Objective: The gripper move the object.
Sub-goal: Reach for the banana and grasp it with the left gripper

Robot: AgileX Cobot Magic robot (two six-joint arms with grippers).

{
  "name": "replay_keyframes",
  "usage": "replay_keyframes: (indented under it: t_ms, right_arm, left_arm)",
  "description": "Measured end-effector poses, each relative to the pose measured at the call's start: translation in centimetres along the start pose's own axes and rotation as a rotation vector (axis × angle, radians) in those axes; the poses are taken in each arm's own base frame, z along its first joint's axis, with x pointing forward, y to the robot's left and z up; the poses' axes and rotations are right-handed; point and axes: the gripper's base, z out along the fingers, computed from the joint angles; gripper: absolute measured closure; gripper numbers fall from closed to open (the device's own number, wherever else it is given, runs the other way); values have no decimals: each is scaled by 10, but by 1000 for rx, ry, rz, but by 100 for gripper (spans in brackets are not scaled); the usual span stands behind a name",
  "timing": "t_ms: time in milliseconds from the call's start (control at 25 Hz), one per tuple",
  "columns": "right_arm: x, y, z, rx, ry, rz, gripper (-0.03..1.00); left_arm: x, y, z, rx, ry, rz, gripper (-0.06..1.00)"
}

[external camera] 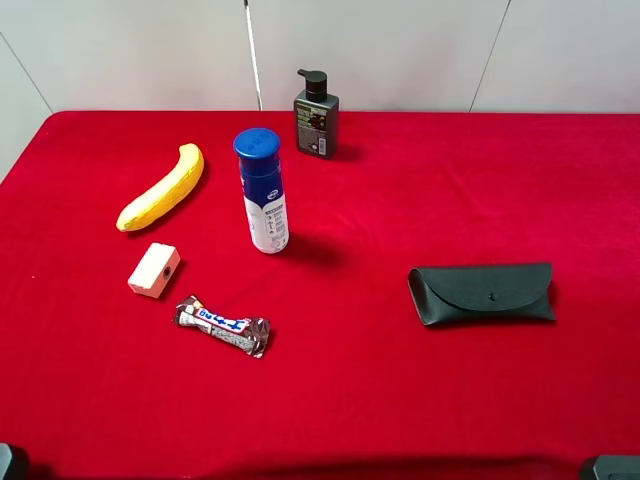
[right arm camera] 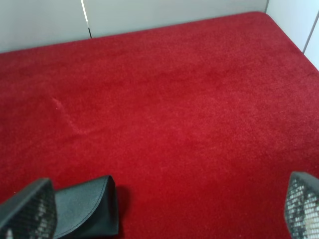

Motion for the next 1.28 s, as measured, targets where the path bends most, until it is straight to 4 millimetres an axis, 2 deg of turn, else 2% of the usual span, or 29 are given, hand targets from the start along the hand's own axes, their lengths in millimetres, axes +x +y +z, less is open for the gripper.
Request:
replay_keyframes:
  t_ms: [240,520,760,1000,1280]
  right_arm:
    - [0,0,0,0,0,0,27]
    - [0,0,0,0,0,0,27]
    - [0,0,0,0,0,0,27]
    - [0,0,0,0,0,0,27]
    - [0,0,0,0,0,0,27]
  left_arm:
    - [-1,0,2,0,15,4,-2]
    - [-24,1,22,5,157,5,-1]
    - [-47,1,56,8,262,5,-1]
    - [-74,2,94,8,272,6,-1]
    - [-90,2,143,9,294,6,-1]
